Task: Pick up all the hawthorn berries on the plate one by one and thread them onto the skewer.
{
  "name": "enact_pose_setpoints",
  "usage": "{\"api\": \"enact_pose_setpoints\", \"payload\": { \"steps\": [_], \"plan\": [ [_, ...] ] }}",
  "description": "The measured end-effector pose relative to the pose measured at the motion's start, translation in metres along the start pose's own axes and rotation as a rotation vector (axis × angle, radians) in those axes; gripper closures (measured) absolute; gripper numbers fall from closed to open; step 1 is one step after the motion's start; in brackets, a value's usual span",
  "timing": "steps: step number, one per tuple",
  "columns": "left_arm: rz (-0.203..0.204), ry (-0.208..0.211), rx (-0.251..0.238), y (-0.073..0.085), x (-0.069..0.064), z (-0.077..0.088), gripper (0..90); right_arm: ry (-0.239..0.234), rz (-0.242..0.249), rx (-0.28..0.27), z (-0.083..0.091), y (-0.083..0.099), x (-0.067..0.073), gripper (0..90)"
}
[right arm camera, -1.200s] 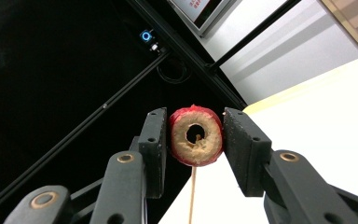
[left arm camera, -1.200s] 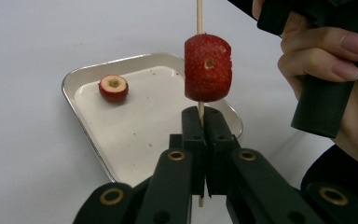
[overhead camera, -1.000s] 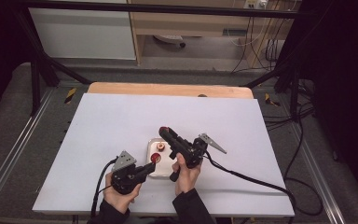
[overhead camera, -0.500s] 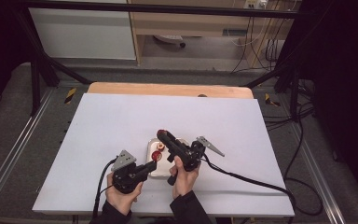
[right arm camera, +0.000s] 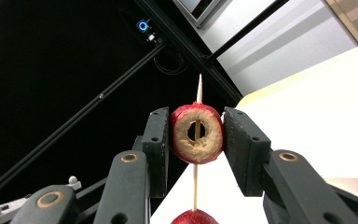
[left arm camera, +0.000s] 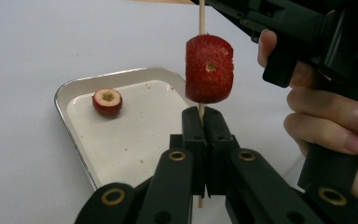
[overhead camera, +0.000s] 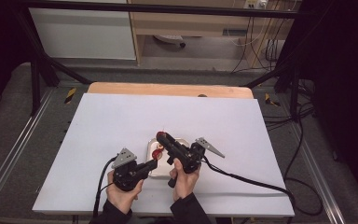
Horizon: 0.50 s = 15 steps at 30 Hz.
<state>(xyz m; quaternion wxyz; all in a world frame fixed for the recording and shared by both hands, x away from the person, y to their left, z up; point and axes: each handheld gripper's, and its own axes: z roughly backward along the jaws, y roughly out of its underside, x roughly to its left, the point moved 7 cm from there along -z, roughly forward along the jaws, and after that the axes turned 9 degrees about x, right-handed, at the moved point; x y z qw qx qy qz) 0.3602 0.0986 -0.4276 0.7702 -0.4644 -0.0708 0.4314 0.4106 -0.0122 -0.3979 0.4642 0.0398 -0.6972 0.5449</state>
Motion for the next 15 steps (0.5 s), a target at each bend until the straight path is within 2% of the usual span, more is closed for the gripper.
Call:
{"api": "enact_pose_setpoints", "payload": {
  "steps": [2, 3, 4, 5, 6, 9, 11, 13, 15],
  "plan": [
    [0.008, -0.006, -0.022, -0.004, 0.002, 0.002, 88.9, 0.002, 0.009, 0.030, -0.001, 0.004, 0.000, 63.3],
    [0.003, -0.007, -0.013, -0.005, 0.003, 0.002, 88.8, -0.003, 0.005, 0.056, -0.001, 0.010, 0.000, 63.3],
    [-0.033, -0.048, -0.010, -0.003, 0.003, 0.000, 88.9, -0.004, 0.006, 0.053, -0.001, 0.013, 0.000, 63.2],
    [-0.044, -0.067, -0.007, -0.002, 0.004, -0.002, 88.8, 0.007, 0.016, 0.070, -0.002, 0.014, 0.000, 63.2],
    [-0.039, -0.067, 0.002, -0.001, 0.004, -0.003, 88.8, 0.012, 0.021, 0.080, -0.003, 0.015, -0.001, 63.1],
    [-0.014, -0.027, 0.012, 0.000, 0.008, -0.002, 88.8, 0.015, 0.026, 0.092, -0.003, 0.016, -0.002, 62.6],
    [-0.022, -0.031, 0.014, 0.000, 0.009, -0.002, 88.7, 0.035, 0.045, 0.097, -0.003, 0.016, -0.002, 61.0],
    [-0.035, -0.026, 0.018, 0.001, 0.011, -0.001, 88.7, 0.051, 0.062, 0.105, -0.002, 0.013, -0.004, 44.5],
    [-0.053, -0.038, 0.022, 0.003, 0.015, 0.001, 88.6, 0.075, 0.104, 0.123, 0.002, 0.010, -0.004, 40.4]
  ]
}}
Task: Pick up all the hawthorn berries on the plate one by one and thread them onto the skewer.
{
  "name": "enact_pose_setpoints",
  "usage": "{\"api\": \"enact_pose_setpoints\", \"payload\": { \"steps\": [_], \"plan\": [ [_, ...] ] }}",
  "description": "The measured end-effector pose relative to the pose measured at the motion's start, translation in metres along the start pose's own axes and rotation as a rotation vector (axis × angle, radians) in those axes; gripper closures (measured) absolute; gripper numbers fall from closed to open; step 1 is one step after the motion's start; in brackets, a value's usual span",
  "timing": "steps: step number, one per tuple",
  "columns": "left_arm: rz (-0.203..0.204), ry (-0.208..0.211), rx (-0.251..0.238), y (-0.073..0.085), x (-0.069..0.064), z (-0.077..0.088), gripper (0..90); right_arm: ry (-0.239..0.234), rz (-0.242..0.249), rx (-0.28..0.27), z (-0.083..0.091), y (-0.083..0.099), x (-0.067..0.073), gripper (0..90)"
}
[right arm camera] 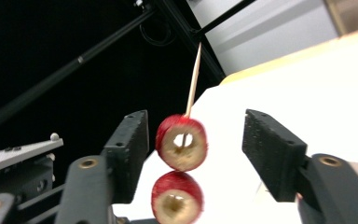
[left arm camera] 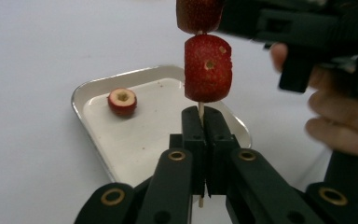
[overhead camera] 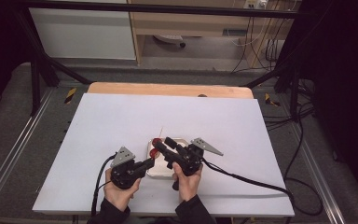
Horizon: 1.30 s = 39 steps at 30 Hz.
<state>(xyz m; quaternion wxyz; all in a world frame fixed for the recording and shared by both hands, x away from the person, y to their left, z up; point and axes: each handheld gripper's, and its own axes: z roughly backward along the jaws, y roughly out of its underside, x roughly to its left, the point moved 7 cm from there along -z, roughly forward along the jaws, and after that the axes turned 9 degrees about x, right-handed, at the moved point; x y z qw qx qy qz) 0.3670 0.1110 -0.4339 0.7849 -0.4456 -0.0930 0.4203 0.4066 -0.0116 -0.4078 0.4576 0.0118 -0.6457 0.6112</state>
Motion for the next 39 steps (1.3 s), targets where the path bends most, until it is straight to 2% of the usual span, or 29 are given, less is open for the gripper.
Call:
{"api": "enact_pose_setpoints", "payload": {
  "steps": [1, 3, 7, 9, 14, 17, 21, 26, 30, 32, 38, 39],
  "plan": [
    [-0.004, -0.002, 0.004, 0.001, 0.003, 0.001, 88.6, 0.011, 0.032, 0.005, 0.003, -0.003, 0.000, 36.8],
    [-0.009, -0.007, 0.012, 0.003, 0.009, 0.002, 88.6, 0.055, 0.089, 0.050, 0.008, -0.008, -0.005, 28.5],
    [-0.044, -0.029, 0.036, 0.007, 0.017, 0.005, 88.4, 0.126, 0.194, 0.224, 0.014, -0.006, -0.020, 15.5],
    [-0.059, -0.038, 0.049, 0.009, 0.020, 0.005, 88.4, 0.153, 0.251, 0.328, 0.017, -0.001, -0.029, 10.5],
    [-0.093, -0.032, 0.075, 0.015, 0.026, 0.010, 88.2, 0.209, 0.362, 0.560, 0.022, 0.006, -0.047, 9.0],
    [-0.104, -0.034, 0.083, 0.019, 0.033, 0.015, 88.1, 0.222, 0.379, 0.639, 0.021, 0.005, -0.053, 9.0],
    [-0.118, -0.046, 0.104, 0.023, 0.042, 0.021, 88.1, 0.272, 0.451, 0.755, 0.012, 0.000, -0.058, 9.0],
    [-0.138, -0.073, 0.132, 0.027, 0.052, 0.025, 88.1, 0.298, 0.523, 0.858, -0.008, -0.005, -0.060, 9.5],
    [-0.136, -0.081, 0.146, 0.029, 0.057, 0.026, 88.1, 0.303, 0.504, 0.914, -0.023, -0.009, -0.063, 13.7],
    [-0.131, -0.082, 0.149, 0.029, 0.060, 0.026, 88.1, 0.307, 0.517, 0.920, -0.031, -0.012, -0.064, 16.0],
    [-0.121, -0.080, 0.149, 0.030, 0.062, 0.027, 88.1, 0.303, 0.497, 0.975, -0.055, -0.014, -0.067, 23.2],
    [-0.119, -0.079, 0.147, 0.030, 0.062, 0.026, 88.1, 0.307, 0.510, 0.992, -0.059, -0.013, -0.068, 23.6]
  ]
}}
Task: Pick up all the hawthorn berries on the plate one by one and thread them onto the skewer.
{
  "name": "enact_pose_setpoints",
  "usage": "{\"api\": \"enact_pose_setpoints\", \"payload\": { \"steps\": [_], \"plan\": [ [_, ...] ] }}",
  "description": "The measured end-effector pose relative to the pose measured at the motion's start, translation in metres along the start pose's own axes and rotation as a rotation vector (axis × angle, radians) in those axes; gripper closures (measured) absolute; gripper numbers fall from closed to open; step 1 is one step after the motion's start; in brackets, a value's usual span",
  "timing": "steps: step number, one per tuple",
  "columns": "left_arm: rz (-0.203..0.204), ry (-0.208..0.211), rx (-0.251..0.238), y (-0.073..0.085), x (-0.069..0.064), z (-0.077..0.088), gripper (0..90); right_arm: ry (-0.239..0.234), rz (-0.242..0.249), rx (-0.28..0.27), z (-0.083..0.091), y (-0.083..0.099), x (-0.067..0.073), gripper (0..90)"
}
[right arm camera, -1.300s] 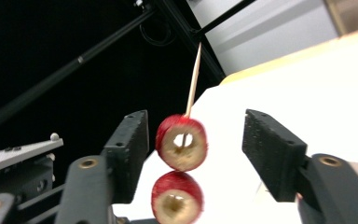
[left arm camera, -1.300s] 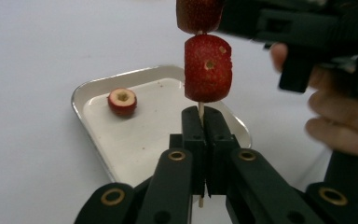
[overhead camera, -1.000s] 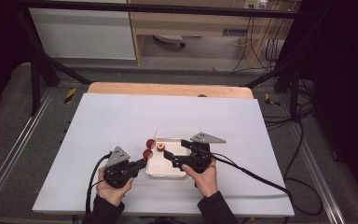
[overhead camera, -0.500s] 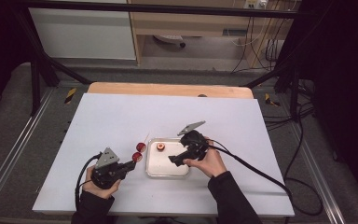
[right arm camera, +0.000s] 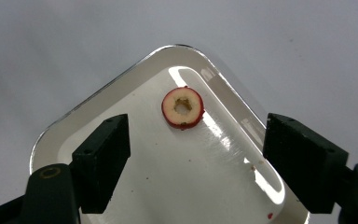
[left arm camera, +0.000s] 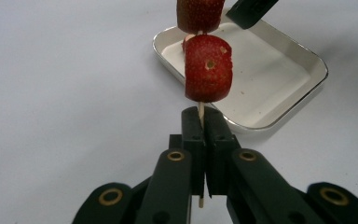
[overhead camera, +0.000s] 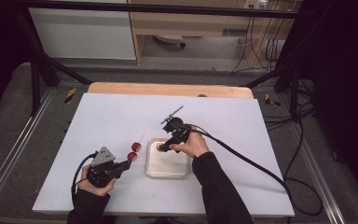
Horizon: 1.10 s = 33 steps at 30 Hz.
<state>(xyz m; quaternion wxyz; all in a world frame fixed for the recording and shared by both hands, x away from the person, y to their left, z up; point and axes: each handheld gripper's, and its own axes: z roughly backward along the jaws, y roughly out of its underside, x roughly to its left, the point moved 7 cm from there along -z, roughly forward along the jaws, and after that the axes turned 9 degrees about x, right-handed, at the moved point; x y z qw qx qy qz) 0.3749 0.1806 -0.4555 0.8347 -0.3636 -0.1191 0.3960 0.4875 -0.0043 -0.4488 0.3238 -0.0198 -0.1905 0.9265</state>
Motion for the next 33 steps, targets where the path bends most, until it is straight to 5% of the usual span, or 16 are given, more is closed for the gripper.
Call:
{"api": "enact_pose_setpoints", "payload": {
  "steps": [4, 15, 33],
  "plan": [
    [0.000, 0.002, 0.001, 0.000, 0.000, 0.000, 88.1, -0.009, 0.038, 0.076, -0.014, -0.009, 0.002, 28.2],
    [0.007, 0.003, 0.001, 0.000, 0.001, 0.000, 88.1, -0.013, 0.098, 0.141, -0.033, -0.024, 0.003, 44.9],
    [-0.007, 0.004, 0.005, 0.000, -0.001, -0.001, 88.1, -0.036, 0.081, 0.177, -0.044, -0.025, 0.002, 61.5]
  ]
}}
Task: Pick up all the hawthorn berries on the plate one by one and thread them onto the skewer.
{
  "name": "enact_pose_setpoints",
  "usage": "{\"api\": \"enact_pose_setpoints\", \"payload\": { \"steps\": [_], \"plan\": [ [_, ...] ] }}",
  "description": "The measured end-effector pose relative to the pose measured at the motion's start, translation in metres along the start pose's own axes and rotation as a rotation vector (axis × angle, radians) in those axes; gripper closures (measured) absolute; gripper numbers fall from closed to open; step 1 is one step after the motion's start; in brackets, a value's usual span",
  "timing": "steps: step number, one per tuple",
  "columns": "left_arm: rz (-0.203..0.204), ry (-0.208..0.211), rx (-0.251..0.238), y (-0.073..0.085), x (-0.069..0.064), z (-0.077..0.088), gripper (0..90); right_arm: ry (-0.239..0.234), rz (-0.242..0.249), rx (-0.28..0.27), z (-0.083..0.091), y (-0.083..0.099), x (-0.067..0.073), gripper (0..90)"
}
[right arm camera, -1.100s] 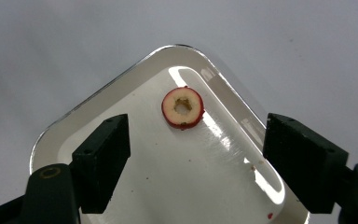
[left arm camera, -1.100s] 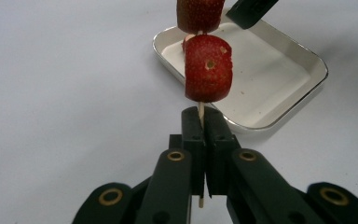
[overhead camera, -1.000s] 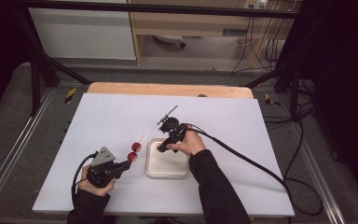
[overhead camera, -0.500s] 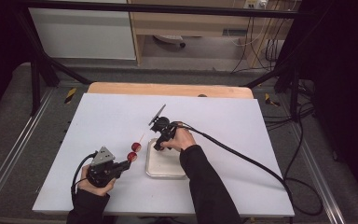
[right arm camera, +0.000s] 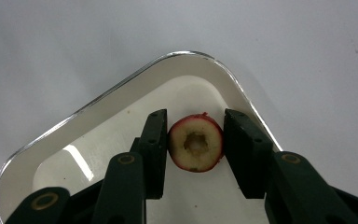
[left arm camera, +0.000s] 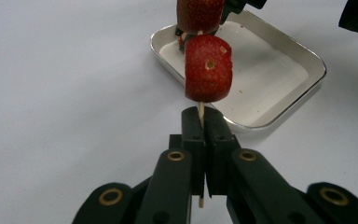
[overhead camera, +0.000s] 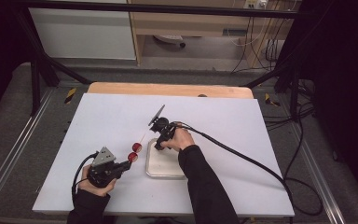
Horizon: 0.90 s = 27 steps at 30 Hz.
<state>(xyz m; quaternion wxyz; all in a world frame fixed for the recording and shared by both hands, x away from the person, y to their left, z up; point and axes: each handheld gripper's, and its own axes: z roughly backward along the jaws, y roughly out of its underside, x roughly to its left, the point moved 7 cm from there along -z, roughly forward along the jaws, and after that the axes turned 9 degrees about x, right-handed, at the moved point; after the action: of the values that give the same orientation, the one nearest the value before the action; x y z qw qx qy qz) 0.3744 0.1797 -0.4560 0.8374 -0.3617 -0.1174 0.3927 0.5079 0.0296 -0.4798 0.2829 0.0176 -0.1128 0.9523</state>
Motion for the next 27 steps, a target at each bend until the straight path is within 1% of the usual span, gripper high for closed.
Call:
{"api": "enact_pose_setpoints", "payload": {
  "steps": [3, 6, 7, 9, 11, 13, 15, 16, 17, 19, 21, 22, 24, 25, 27],
  "plan": [
    [-0.001, 0.000, -0.001, 0.000, 0.000, 0.000, 88.1, 0.000, -0.009, -0.009, 0.002, 0.000, 0.001, 61.7],
    [0.001, -0.001, -0.004, 0.000, -0.001, 0.001, 88.1, -0.002, -0.021, -0.024, 0.008, 0.001, 0.002, 61.7],
    [-0.001, -0.001, -0.006, -0.001, -0.001, 0.001, 88.1, -0.005, -0.039, -0.032, 0.013, 0.001, 0.002, 61.7],
    [-0.004, -0.004, -0.009, -0.001, -0.001, 0.002, 88.1, -0.009, -0.058, -0.056, 0.022, 0.002, 0.004, 61.7],
    [-0.005, -0.002, -0.013, -0.002, -0.002, 0.002, 88.1, -0.019, -0.073, -0.093, 0.033, 0.003, 0.006, 61.7],
    [-0.002, 0.000, -0.018, -0.002, -0.004, 0.003, 88.1, -0.031, -0.095, -0.143, 0.044, 0.004, 0.010, 61.7],
    [-0.005, 0.001, -0.023, -0.003, -0.006, 0.003, 88.1, -0.044, -0.136, -0.196, 0.055, 0.008, 0.013, 61.7],
    [-0.004, 0.001, -0.026, -0.004, -0.007, 0.004, 88.1, -0.047, -0.142, -0.232, 0.061, 0.011, 0.015, 61.7],
    [-0.007, 0.002, -0.026, -0.004, -0.007, 0.004, 88.1, -0.058, -0.155, -0.254, 0.064, 0.013, 0.017, 61.7],
    [-0.003, 0.004, -0.033, -0.005, -0.009, 0.004, 88.1, -0.089, -0.188, -0.322, 0.073, 0.019, 0.019, 61.8],
    [0.001, 0.005, -0.039, -0.006, -0.011, 0.005, 88.1, -0.101, -0.225, -0.384, 0.082, 0.026, 0.021, 61.8],
    [0.001, 0.008, -0.043, -0.006, -0.013, 0.005, 88.1, -0.106, -0.238, -0.421, 0.086, 0.030, 0.020, 61.8],
    [0.005, 0.010, -0.048, -0.008, -0.016, 0.005, 88.1, -0.137, -0.275, -0.496, 0.093, 0.039, 0.021, 61.8],
    [0.005, 0.012, -0.051, -0.008, -0.018, 0.005, 88.1, -0.144, -0.289, -0.537, 0.096, 0.042, 0.021, 61.8],
    [0.007, 0.015, -0.057, -0.010, -0.021, 0.006, 88.1, -0.173, -0.321, -0.617, 0.100, 0.048, 0.023, 61.8]
  ]
}}
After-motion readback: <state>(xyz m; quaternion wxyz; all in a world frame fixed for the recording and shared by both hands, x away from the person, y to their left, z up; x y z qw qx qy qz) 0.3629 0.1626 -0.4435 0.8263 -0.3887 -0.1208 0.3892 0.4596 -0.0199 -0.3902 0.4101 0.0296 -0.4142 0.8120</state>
